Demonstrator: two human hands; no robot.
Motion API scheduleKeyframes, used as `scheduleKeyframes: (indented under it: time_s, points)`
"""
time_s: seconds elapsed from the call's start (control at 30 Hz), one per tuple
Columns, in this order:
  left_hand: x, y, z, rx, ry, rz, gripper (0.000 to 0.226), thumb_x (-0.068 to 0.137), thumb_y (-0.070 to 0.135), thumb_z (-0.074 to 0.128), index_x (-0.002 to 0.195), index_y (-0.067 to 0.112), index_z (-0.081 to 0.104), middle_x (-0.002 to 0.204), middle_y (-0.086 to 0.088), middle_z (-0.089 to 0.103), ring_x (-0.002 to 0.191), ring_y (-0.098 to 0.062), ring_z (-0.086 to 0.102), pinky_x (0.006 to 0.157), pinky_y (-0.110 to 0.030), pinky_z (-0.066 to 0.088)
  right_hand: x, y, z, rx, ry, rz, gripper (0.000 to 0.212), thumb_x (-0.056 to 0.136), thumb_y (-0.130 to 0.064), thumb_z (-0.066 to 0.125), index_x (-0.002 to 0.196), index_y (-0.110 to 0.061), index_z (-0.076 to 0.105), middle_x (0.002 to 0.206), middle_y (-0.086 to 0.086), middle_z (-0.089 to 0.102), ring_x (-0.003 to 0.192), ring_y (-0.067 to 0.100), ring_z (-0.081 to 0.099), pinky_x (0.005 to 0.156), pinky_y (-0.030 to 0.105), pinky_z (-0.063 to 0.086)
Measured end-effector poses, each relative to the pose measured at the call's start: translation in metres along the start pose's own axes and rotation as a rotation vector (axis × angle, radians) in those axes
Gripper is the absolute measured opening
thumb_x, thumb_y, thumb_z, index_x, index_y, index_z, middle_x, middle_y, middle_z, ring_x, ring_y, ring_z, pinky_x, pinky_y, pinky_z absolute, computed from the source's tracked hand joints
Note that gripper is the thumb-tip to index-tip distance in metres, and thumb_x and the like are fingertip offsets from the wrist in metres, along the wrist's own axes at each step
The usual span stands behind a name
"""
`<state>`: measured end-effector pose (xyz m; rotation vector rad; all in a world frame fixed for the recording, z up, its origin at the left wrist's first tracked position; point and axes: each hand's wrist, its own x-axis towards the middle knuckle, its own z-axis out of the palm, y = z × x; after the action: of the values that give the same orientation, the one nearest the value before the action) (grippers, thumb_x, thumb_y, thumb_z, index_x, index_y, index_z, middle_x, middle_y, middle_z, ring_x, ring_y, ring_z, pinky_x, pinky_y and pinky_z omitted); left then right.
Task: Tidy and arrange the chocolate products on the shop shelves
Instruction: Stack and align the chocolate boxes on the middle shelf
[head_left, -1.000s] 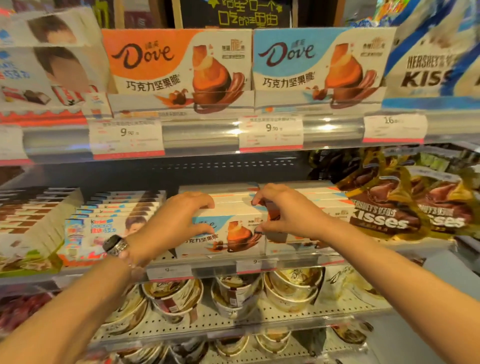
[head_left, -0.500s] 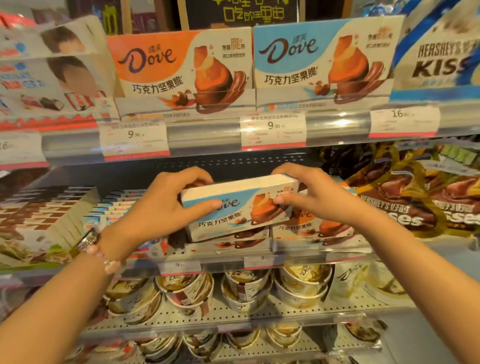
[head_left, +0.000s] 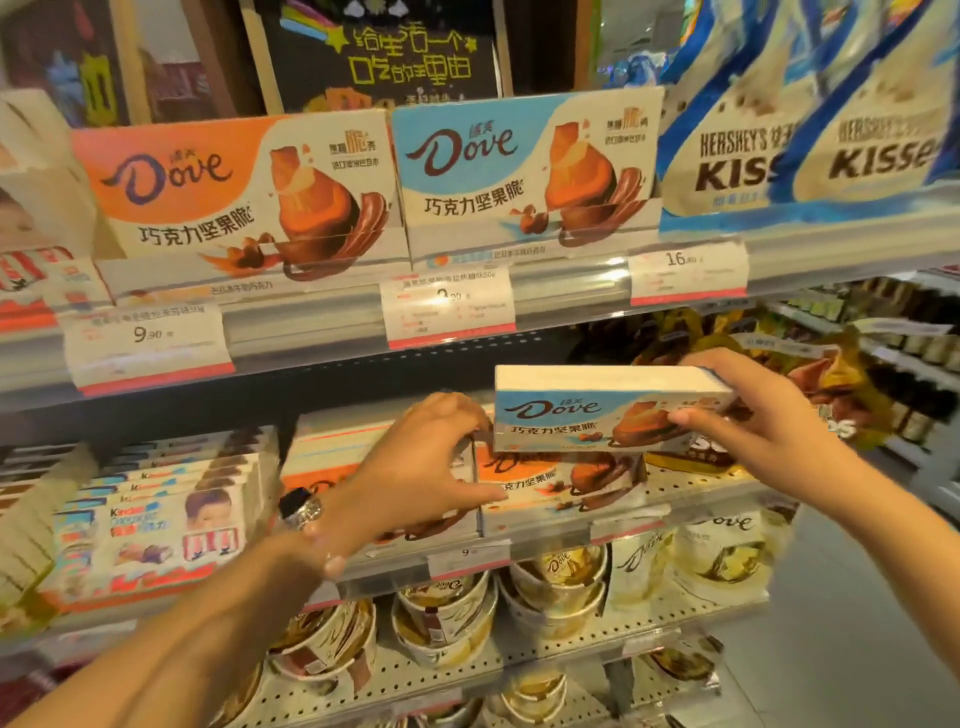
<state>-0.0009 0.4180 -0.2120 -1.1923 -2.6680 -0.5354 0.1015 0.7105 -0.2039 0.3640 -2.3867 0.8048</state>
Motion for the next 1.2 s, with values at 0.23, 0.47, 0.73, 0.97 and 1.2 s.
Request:
scheduleKeyframes:
  time_s: [0.23, 0.47, 0.73, 0.97, 1.2]
  points:
    - [0.038, 0.024, 0.027, 0.099, 0.093, -0.106, 0.066, 0.066, 0.048, 0.078, 0.121, 0.022, 0.054, 0.119, 0.006, 0.053, 0.111, -0.012, 0.046, 0.093, -0.028, 0.043, -0.015, 0.023, -0.020, -0.070, 0.102, 0.003, 0.032, 0.082, -0.030, 0.057, 0.112, -0.022, 0.051, 0.098, -0.015, 0.053, 0.092, -0.005, 0.054, 0.074, 0.002, 0.039]
    - [0.043, 0.028, 0.035, 0.180, 0.097, -0.141, 0.046, 0.075, 0.043, 0.072, 0.112, 0.017, 0.062, 0.112, 0.002, 0.061, 0.105, -0.015, 0.052, 0.086, -0.026, 0.041, -0.023, 0.041, -0.016, -0.106, 0.174, -0.024, 0.033, 0.083, -0.025, 0.058, 0.113, -0.012, 0.054, 0.097, -0.006, 0.052, 0.082, 0.000, 0.048, 0.072, 0.002, 0.038]
    - [0.041, 0.031, 0.020, -0.134, 0.123, -0.157, 0.028, 0.079, 0.035, 0.070, 0.100, 0.029, 0.052, 0.099, 0.007, 0.062, 0.089, -0.008, 0.058, 0.075, -0.035, 0.053, -0.024, 0.047, -0.014, -0.156, 0.320, -0.059, 0.027, 0.088, -0.015, 0.061, 0.112, -0.003, 0.053, 0.101, -0.002, 0.048, 0.091, 0.002, 0.042, 0.079, 0.002, 0.035]
    - [0.027, 0.048, 0.000, -0.186, 0.210, -0.089, 0.021, 0.082, 0.030, 0.066, 0.094, 0.037, 0.050, 0.095, 0.021, 0.056, 0.094, 0.009, 0.051, 0.071, -0.004, 0.041, -0.014, 0.046, -0.018, -0.167, 0.308, -0.103, 0.032, 0.087, -0.026, 0.053, 0.113, -0.007, 0.051, 0.102, -0.004, 0.046, 0.092, 0.002, 0.041, 0.079, 0.001, 0.032]
    - [-0.016, 0.033, -0.046, -0.177, 0.273, -0.098, 0.025, 0.078, 0.023, 0.070, 0.089, 0.035, 0.052, 0.091, 0.021, 0.058, 0.087, 0.010, 0.056, 0.063, -0.007, 0.045, 0.005, 0.038, -0.009, -0.075, 0.124, -0.068, 0.033, 0.087, -0.027, 0.058, 0.117, -0.016, 0.052, 0.103, -0.008, 0.052, 0.091, 0.001, 0.048, 0.076, 0.008, 0.039]
